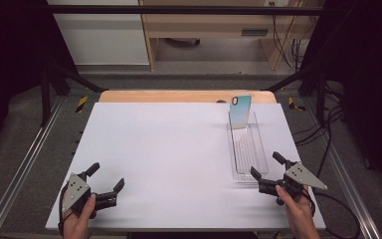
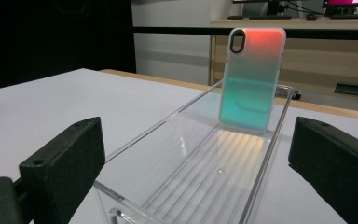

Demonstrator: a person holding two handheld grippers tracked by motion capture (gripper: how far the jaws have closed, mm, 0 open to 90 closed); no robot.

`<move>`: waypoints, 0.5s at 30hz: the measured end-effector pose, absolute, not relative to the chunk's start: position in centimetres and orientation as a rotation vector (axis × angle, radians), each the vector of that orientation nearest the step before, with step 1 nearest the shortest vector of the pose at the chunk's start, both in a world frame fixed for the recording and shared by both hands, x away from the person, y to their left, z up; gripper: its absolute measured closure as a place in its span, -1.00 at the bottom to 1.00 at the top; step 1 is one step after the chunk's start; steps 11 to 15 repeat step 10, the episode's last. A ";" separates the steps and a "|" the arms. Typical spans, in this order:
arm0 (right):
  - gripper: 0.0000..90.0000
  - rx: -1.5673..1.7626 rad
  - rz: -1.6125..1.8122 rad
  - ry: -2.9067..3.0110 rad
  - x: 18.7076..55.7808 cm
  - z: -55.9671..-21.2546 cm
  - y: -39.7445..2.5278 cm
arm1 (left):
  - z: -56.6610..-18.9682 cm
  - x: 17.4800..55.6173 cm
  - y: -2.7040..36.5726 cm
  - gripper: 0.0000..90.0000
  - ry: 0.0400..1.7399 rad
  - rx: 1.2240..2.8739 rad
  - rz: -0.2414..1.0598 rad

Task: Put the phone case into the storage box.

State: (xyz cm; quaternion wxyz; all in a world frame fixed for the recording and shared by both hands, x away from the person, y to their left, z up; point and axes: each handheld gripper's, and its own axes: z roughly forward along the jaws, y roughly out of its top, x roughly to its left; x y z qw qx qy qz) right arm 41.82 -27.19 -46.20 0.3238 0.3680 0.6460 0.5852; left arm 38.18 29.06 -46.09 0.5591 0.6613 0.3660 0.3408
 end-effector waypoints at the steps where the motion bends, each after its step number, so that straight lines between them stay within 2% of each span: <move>1: -0.92 0.973 1.539 1.695 41.9 -46.2 -27.2 | -46.2 38.2 29.1 -0.98 0.867 1.555 0.804; 15: -0.93 1.008 1.539 1.719 41.6 -46.7 -27.9 | -46.0 38.7 29.3 -0.98 0.878 1.539 0.809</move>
